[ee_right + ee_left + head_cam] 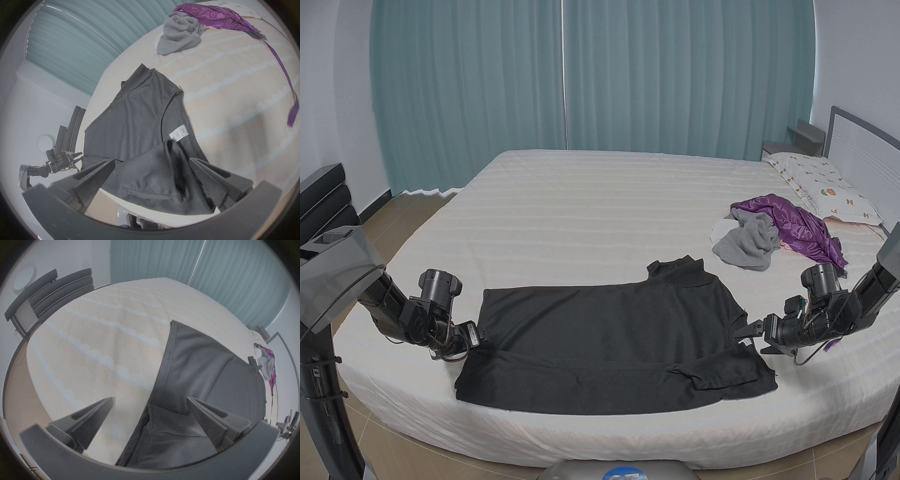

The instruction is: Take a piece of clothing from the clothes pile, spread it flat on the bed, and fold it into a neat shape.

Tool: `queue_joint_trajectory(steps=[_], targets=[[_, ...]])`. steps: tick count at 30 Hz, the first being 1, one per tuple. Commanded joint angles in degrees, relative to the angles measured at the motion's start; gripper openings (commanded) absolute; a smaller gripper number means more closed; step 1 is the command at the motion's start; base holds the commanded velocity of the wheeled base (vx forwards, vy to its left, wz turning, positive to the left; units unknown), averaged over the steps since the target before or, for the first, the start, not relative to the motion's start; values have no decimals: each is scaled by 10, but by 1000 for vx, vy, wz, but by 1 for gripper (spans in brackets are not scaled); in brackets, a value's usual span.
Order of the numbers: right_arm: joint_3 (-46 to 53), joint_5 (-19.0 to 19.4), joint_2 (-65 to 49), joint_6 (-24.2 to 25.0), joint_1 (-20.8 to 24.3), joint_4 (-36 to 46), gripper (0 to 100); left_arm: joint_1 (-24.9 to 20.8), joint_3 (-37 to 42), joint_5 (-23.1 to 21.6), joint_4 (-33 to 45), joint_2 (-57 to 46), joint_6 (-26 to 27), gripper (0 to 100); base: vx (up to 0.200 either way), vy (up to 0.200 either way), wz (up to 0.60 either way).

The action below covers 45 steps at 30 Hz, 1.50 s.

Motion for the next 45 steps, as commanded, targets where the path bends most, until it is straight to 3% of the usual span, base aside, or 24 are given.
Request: queue_joint_trajectory(steps=[1,6,11,14,20,25,35,45], targets=[[58,8,-70,17,14,-8,100,4,15,-4,1,-58,-20,100,0,0,0],[161,2,-119,64,42,-78,100,13,63,-25,0,-129,-27,100,0,0,0],[264,-4,-121,82,72,-222,100,10,140,-66,-9,-190,-65,100,0,0,0],[302,-34,-90,169,116,-308,100,8,195,-121,-16,-230,-119,100,0,0,0],[314,-98,-21,250,161,-407,100,8,253,-191,-64,-240,-192,100,0,0,0],[314,-101,-7,311,168,-423,100,8,272,-201,-89,-217,-204,100,0,0,0],[308,-103,33,327,162,-460,100,8,292,-217,-125,-181,-222,100,0,0,0],[323,-115,-10,353,167,-486,100,8,293,-217,-129,-164,-222,100,0,0,0]])
